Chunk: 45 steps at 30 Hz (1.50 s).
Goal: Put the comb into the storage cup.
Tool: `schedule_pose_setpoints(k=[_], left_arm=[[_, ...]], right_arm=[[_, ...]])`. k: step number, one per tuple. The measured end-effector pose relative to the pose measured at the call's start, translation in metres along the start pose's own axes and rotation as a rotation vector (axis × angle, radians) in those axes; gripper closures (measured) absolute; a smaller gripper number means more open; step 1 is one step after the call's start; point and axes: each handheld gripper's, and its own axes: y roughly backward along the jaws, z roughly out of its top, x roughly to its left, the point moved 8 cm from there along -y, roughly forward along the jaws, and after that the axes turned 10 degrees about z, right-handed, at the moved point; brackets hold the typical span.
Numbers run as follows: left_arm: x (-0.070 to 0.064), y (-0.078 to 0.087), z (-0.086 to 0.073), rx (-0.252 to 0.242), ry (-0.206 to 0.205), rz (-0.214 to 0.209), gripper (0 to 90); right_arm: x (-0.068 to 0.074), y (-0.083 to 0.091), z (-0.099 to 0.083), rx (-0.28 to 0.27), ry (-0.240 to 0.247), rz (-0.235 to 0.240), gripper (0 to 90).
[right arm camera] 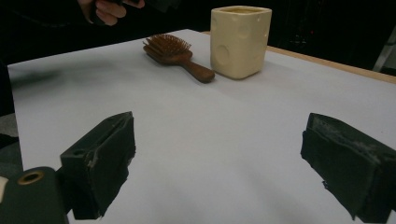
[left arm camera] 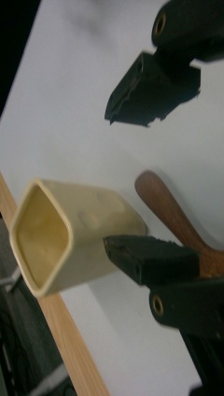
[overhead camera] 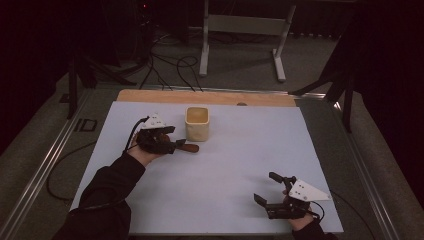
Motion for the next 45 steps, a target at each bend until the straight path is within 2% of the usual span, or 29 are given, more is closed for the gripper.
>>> schedule_pose_setpoints(k=[5,6,8,16,17,20,22,26,29,32,42,45], left_arm=[[0.006,-0.009,-0.005,0.048,0.011,0.037,49.5],[0.008,-0.013,-0.008,0.070,0.009,0.052,50.1],[0.008,-0.015,-0.009,0.075,0.011,0.052,52.7],[0.015,-0.032,-0.018,0.144,0.072,0.105,65.7],[0.015,-0.034,-0.018,0.152,0.071,0.112,69.6],[0.015,-0.040,-0.021,0.179,0.071,0.133,73.0],[0.016,-0.045,-0.023,0.201,0.084,0.157,76.4],[0.018,-0.050,-0.025,0.224,0.103,0.170,83.8],[0.020,-0.054,-0.028,0.238,0.122,0.173,86.9],[0.020,-0.058,-0.029,0.248,0.120,0.178,89.8],[0.017,-0.075,-0.038,0.310,0.150,0.180,90.0],[0.017,-0.079,-0.040,0.325,0.156,0.198,90.0]], right_arm=[[0.000,0.000,0.000,0.003,0.000,0.001,9.6],[0.000,0.000,-0.001,0.003,0.002,0.000,9.6],[0.000,0.000,-0.001,0.004,0.001,-0.001,9.6],[0.000,0.000,-0.001,0.007,0.000,0.002,9.6],[0.000,0.000,0.000,0.005,0.002,0.002,9.6],[0.001,0.000,0.000,0.004,-0.001,0.003,9.7],[0.000,0.000,-0.001,0.005,0.001,0.003,9.6],[0.001,0.000,-0.001,0.006,0.000,0.003,9.7],[0.001,0.000,-0.001,0.006,0.000,0.005,9.7],[0.001,-0.001,-0.001,0.008,0.001,0.006,9.7],[0.001,0.000,-0.001,0.007,-0.002,0.005,9.6],[0.001,0.000,-0.001,0.007,-0.001,0.006,9.7]])
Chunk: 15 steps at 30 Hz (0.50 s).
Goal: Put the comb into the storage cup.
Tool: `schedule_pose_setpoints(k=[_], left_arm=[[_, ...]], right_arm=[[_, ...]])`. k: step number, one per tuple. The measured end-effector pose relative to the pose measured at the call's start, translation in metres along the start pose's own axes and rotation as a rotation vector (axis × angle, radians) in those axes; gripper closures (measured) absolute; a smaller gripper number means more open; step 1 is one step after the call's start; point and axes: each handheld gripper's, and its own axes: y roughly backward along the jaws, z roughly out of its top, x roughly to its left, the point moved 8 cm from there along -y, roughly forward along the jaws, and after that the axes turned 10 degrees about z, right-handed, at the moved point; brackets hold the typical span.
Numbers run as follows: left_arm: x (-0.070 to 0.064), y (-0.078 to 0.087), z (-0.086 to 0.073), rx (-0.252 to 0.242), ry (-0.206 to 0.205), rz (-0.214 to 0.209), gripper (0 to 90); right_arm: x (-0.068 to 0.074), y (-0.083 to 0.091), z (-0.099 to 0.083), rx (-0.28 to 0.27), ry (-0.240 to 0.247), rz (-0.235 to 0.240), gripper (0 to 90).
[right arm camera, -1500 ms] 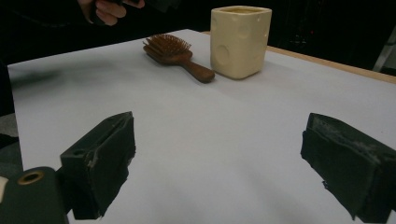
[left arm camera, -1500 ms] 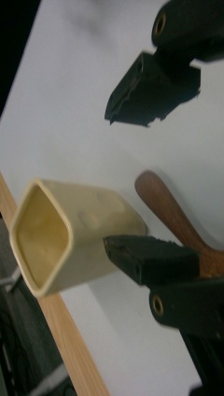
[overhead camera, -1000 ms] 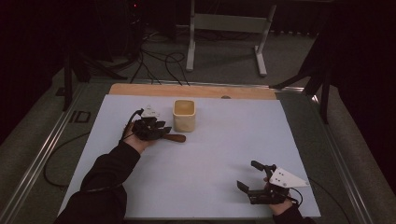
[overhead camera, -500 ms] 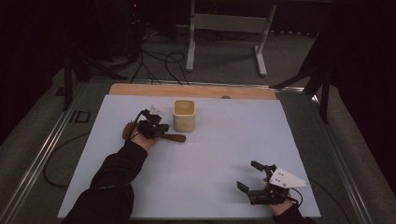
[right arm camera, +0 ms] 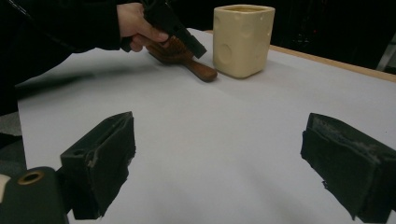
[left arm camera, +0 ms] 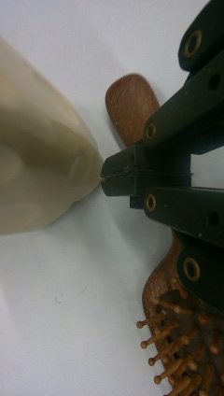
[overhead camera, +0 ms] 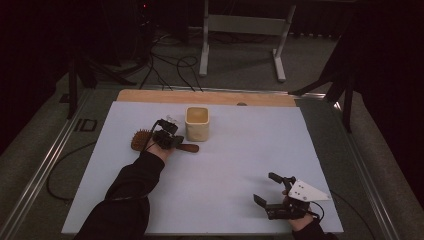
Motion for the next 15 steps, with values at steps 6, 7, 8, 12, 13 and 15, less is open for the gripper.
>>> schedule_pose_setpoints(k=[6,7,8,12,13,15], left_arm=[[-0.0015,-0.0080,-0.0016,0.018,0.013,0.005,90.0],[-0.0015,-0.0085,-0.0016,0.018,0.010,0.004,90.0],[-0.0015,-0.0089,-0.0017,0.021,0.013,0.002,90.0],[-0.0036,-0.0088,-0.0032,0.028,0.010,-0.003,90.0],[-0.0045,-0.0086,-0.0039,0.031,0.007,-0.003,90.0],[-0.0063,-0.0080,-0.0057,0.038,0.000,-0.004,90.0]], right_arm=[[-0.0001,0.0005,0.0002,-0.001,0.001,0.000,9.7],[-0.0001,0.0006,0.0003,-0.002,0.000,0.000,9.7],[-0.0003,0.0006,0.0002,-0.002,0.001,0.000,9.7],[-0.0004,0.0014,0.0005,-0.001,0.001,-0.001,9.7],[-0.0004,0.0014,0.0005,-0.001,0.001,-0.001,9.7],[-0.0003,0.0016,0.0007,-0.001,-0.001,-0.003,9.7]])
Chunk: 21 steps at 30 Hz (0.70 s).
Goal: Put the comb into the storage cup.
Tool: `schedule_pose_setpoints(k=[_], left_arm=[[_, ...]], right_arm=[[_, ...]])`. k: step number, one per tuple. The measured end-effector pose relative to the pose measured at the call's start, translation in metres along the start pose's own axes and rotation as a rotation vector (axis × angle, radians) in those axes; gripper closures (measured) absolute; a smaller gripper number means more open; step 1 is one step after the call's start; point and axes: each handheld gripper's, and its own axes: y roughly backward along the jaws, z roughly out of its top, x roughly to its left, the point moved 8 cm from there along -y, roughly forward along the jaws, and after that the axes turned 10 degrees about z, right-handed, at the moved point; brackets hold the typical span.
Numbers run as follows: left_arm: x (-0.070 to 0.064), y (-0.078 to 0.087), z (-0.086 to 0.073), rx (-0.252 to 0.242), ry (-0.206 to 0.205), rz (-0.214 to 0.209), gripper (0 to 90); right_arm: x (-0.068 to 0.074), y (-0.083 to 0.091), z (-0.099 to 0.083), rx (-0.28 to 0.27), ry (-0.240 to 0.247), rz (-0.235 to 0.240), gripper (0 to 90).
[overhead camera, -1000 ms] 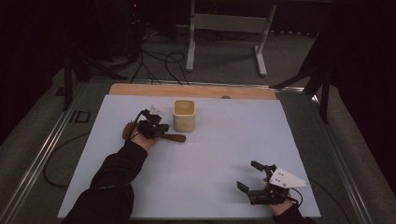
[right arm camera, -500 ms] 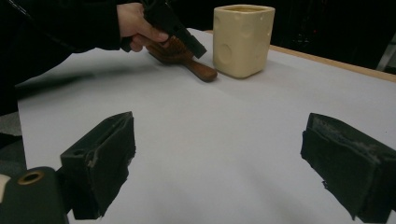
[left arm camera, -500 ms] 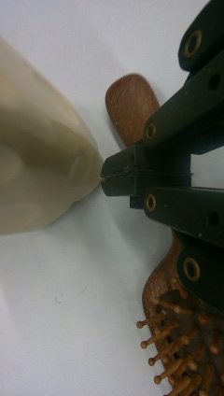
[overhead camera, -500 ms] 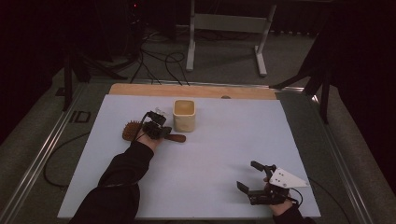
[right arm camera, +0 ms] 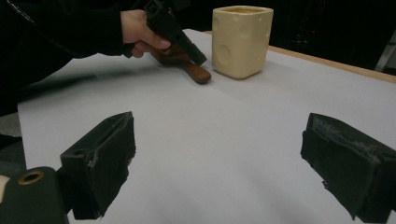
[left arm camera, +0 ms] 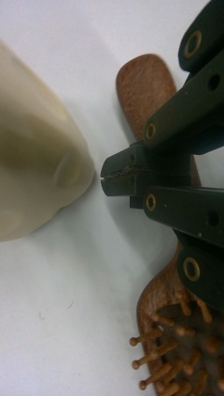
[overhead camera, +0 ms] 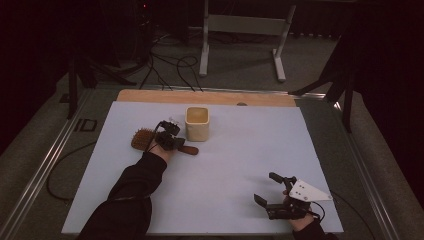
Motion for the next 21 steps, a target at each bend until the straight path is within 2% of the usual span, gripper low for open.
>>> schedule_pose_setpoints(k=[9,21], left_arm=[[-0.004,0.004,-0.012,0.033,-0.031,-0.012,90.0],[0.005,0.016,-0.032,0.061,-0.030,-0.017,90.0]], right_arm=[[0.000,0.001,0.001,-0.004,0.002,-0.002,9.7],[0.000,0.001,0.001,-0.006,0.001,-0.002,9.7]])
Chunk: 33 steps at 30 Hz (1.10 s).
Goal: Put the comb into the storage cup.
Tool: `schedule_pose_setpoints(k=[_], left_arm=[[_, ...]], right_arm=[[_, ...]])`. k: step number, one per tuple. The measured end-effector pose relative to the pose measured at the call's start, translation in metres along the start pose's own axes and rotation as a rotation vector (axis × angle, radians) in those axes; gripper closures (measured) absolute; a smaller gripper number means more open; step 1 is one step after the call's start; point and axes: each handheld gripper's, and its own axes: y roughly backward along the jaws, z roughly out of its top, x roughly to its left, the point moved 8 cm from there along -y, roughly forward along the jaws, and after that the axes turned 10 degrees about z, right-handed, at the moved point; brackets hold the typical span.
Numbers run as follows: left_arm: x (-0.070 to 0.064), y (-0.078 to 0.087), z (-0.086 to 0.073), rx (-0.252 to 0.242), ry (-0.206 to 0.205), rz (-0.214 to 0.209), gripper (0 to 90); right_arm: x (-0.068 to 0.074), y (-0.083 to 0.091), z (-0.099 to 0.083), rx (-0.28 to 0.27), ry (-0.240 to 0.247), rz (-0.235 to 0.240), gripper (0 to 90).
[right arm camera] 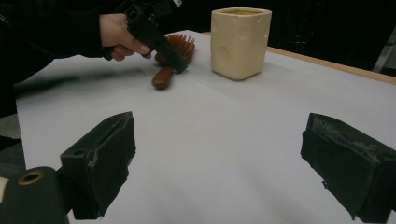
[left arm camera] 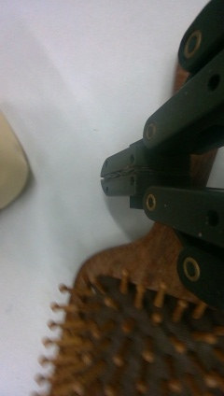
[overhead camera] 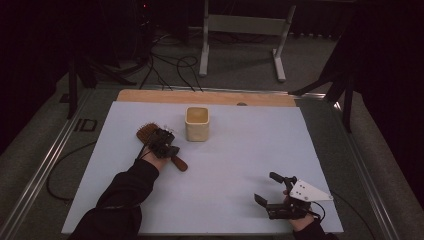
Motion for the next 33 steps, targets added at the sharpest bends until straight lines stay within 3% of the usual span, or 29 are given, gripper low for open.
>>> schedule_pose_setpoints(k=[17,33], left_arm=[[0.012,0.018,-0.027,0.025,-0.010,0.002,90.0],[0.036,0.034,-0.053,0.063,-0.030,0.030,90.0]], right_arm=[[-0.001,0.000,0.001,-0.003,-0.003,-0.003,9.7],[0.001,0.000,0.001,0.000,0.001,0.001,9.7]])
